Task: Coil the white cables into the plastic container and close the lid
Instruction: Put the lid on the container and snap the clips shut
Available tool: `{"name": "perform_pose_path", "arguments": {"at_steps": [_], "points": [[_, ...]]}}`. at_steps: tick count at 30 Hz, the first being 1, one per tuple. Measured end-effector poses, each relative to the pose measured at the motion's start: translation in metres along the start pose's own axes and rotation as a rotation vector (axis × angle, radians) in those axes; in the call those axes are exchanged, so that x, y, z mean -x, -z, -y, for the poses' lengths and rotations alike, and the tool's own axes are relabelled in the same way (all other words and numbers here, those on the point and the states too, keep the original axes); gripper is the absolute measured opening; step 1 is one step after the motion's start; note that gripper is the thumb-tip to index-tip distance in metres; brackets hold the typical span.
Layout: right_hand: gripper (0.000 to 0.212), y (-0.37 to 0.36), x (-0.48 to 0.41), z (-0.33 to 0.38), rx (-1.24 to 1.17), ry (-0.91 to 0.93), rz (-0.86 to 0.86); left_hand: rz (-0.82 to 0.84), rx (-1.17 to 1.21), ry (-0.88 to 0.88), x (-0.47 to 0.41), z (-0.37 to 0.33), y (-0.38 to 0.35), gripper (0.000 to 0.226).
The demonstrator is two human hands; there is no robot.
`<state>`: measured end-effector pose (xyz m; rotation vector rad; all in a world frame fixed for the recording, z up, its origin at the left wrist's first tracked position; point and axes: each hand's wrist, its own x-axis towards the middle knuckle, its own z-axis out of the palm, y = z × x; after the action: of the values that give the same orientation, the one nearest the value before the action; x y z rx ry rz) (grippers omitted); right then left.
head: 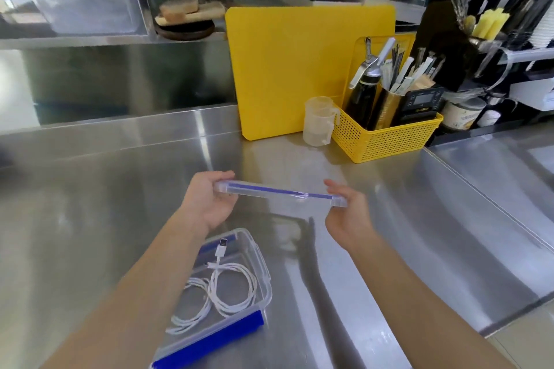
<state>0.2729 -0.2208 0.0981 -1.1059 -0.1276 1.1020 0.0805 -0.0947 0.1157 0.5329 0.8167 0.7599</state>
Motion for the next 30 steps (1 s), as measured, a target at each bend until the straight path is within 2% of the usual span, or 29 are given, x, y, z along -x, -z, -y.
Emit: {"name": "perform_pose_path", "arguments": {"at_steps": [2, 6, 9, 13, 17, 20, 22, 24, 26, 30], "points": [[0.042, -0.007, 0.004, -0.008, 0.144, 0.016, 0.095, 0.011, -0.012, -0.034, 0.014, -0.007, 0.018, 0.046], [0.062, -0.031, 0.019, -0.03, 0.444, -0.066, 0.247, -0.031, -0.259, -0.179, 0.051, -0.012, 0.053, 0.06], [0.065, -0.046, 0.031, -0.049, 0.727, 0.024, 0.31, -0.109, -0.312, -0.278, 0.075, -0.005, 0.079, 0.054], [0.049, -0.054, 0.045, -0.074, 1.003, 0.193, 0.526, -0.225, -0.535, -0.335, 0.095, 0.011, 0.121, 0.081], [0.046, -0.056, 0.044, -0.096, 1.181, 0.316, 0.6, -0.321, -0.718, -0.367, 0.117, 0.035, 0.148, 0.084], [0.05, -0.053, 0.039, -0.107, 1.298, 0.294, 0.575, -0.333, -0.784, -0.326, 0.114, 0.055, 0.175, 0.076], [0.068, -0.047, 0.035, -0.112, 1.374, 0.266, 0.563, -0.343, -0.773, -0.303, 0.111, 0.067, 0.187, 0.072], [0.079, -0.041, 0.031, -0.118, 1.394, 0.244, 0.571, -0.345, -0.73, -0.315, 0.123, 0.065, 0.169, 0.056], [0.077, -0.043, 0.036, -0.119, 1.42, 0.253, 0.548, -0.358, -0.687, -0.336, 0.127, 0.066, 0.16, 0.025], [0.068, -0.048, 0.042, -0.122, 1.442, 0.255, 0.499, -0.389, -0.685, -0.376, 0.124, 0.07, 0.156, 0.03]]}}
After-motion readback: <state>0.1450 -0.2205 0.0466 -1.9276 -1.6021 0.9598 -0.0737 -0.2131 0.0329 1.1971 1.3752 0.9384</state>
